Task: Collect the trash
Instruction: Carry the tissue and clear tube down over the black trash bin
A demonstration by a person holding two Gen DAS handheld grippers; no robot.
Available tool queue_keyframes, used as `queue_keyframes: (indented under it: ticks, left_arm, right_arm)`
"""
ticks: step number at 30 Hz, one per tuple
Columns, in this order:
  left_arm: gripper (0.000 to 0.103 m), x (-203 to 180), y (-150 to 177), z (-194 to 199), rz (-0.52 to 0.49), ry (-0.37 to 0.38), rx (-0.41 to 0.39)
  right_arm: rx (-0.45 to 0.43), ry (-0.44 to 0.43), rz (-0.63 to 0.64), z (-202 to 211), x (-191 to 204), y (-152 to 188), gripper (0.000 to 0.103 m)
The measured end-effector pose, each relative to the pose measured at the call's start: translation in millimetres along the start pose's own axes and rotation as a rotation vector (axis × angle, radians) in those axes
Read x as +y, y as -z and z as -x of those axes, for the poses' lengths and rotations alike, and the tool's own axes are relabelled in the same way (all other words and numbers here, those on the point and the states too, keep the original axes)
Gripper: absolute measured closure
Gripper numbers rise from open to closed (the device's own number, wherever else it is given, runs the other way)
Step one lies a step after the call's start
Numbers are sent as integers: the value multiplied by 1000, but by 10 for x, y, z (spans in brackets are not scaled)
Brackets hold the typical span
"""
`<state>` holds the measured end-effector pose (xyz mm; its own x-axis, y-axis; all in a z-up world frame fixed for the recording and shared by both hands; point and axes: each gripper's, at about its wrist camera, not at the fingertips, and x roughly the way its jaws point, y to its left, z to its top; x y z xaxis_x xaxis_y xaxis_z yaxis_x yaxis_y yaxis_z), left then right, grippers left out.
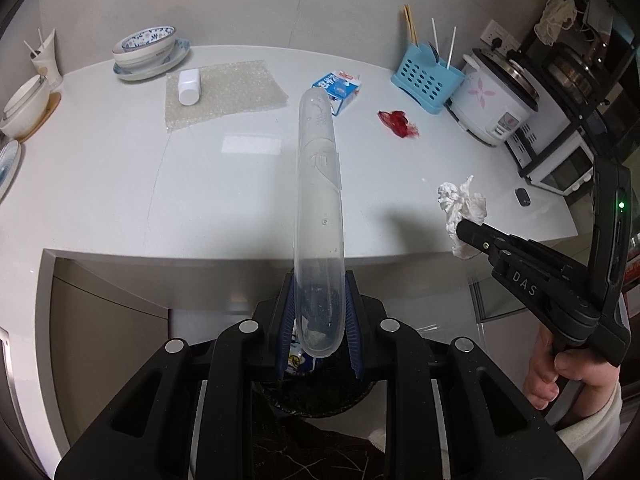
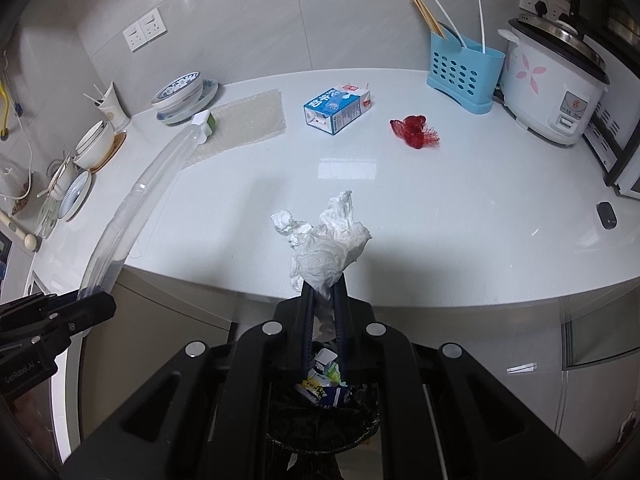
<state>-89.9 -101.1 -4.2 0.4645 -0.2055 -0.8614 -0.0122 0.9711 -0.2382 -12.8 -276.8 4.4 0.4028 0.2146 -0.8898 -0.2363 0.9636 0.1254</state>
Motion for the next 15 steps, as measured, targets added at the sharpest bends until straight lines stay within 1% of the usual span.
queue_keyframes:
  ticks: [15]
  left_arm:
    - [81,-175,516,83,-49,43,56]
  right_arm:
    - [36,-10,-5,187,0,503,94]
